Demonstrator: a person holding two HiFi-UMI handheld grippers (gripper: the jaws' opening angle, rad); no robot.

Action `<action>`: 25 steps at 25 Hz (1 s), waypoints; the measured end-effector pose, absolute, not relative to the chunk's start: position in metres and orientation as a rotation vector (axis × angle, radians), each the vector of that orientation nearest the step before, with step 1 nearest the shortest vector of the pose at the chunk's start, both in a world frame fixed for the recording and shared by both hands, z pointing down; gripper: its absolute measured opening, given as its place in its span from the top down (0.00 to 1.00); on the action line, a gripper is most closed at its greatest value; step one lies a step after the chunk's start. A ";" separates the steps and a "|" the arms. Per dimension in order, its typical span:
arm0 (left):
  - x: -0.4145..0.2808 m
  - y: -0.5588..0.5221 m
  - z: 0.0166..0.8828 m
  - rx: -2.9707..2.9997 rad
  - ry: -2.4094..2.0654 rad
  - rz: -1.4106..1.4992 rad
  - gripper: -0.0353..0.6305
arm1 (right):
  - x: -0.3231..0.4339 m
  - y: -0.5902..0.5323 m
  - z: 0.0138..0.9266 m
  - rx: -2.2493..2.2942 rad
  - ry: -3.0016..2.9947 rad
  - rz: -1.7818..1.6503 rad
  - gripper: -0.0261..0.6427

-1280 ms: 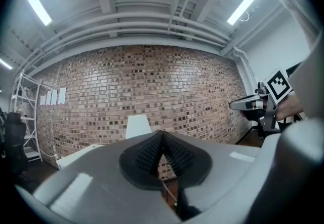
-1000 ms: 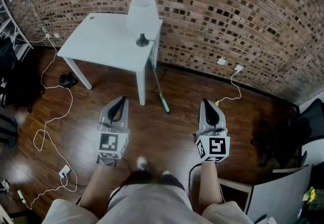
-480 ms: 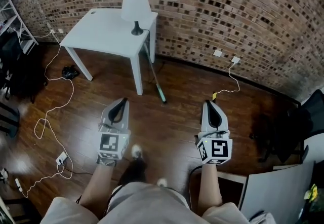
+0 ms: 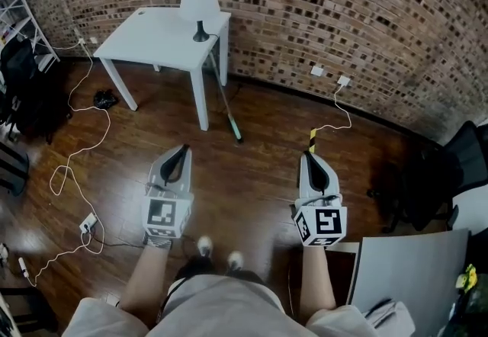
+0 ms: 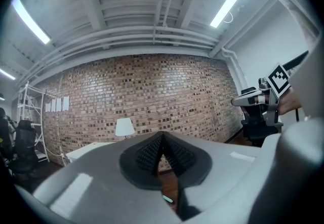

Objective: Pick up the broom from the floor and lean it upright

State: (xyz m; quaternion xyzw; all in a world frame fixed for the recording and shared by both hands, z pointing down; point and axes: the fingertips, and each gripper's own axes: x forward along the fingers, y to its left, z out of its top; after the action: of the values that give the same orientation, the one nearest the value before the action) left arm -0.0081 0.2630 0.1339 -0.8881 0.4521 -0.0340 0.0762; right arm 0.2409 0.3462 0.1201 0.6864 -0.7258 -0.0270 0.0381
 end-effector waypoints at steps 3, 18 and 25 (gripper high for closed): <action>-0.019 0.275 0.129 -2.658 1.357 -0.103 0.95 | 0.234 0.364 0.118 2.113 -2.223 -0.070 0.94; -0.069 0.283 0.121 -2.644 1.336 -0.087 0.95 | 0.179 0.372 0.103 2.135 -2.216 -0.118 0.94; -0.067 0.284 0.121 -2.659 1.318 -0.078 0.95 | 0.181 0.376 0.110 2.156 -2.165 -0.100 0.94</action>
State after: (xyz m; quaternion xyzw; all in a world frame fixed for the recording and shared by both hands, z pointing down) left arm -0.0667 0.2843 0.1212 -0.8923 0.4423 -0.0263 0.0862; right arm 0.1812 0.3760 0.1103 0.7047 -0.7075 -0.0328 0.0422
